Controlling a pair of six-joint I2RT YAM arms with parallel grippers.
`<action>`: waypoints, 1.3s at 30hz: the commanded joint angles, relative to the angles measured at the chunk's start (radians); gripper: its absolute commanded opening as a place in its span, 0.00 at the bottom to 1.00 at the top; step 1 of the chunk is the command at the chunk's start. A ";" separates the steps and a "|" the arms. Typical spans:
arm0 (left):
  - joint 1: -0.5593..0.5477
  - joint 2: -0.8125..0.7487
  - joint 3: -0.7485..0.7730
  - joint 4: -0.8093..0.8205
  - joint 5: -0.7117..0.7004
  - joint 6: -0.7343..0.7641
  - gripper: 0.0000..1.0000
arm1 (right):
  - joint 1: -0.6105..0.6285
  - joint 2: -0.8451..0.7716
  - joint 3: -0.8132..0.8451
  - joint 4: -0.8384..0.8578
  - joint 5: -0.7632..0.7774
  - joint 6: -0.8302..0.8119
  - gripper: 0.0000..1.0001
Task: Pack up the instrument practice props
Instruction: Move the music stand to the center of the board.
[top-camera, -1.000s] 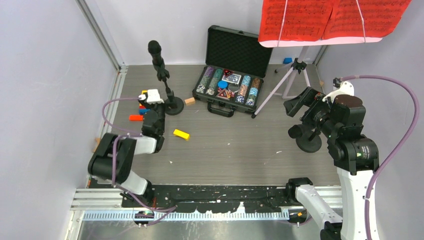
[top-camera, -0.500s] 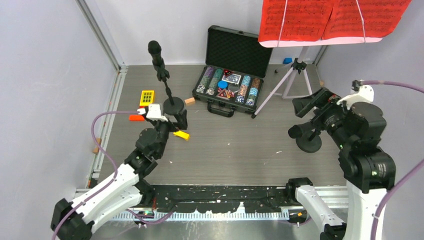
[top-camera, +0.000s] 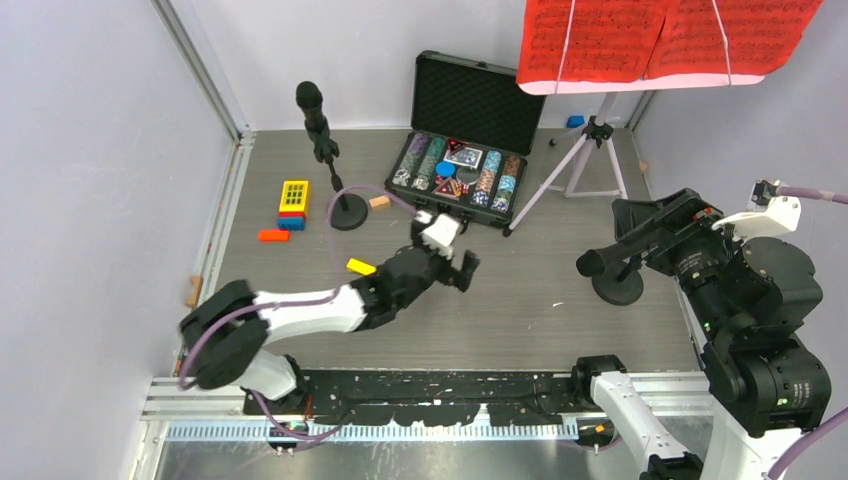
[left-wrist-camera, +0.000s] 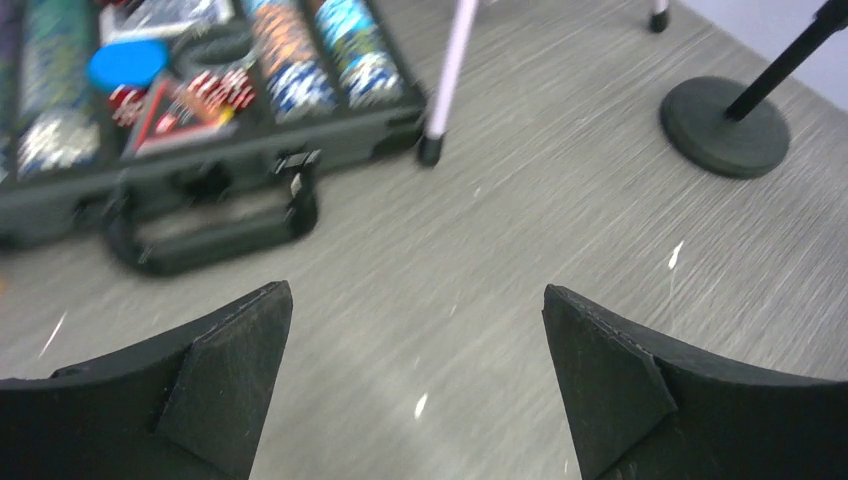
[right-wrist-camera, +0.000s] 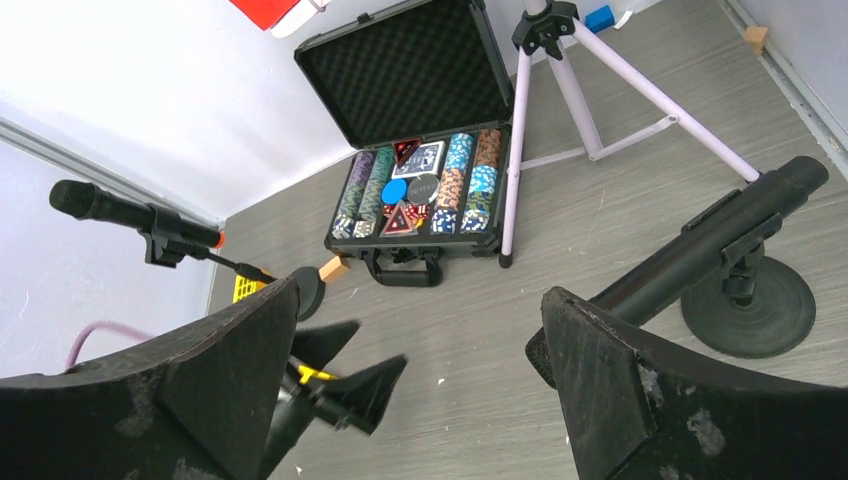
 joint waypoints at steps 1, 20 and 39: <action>0.047 0.203 0.232 0.245 0.229 0.118 1.00 | 0.004 0.003 0.048 -0.036 0.003 -0.007 0.96; 0.248 1.007 1.204 0.251 0.810 -0.043 0.99 | 0.005 -0.019 0.056 -0.079 -0.014 -0.023 0.96; 0.205 1.218 1.508 -0.014 0.632 0.045 0.77 | 0.026 -0.019 0.045 -0.082 0.003 -0.035 0.96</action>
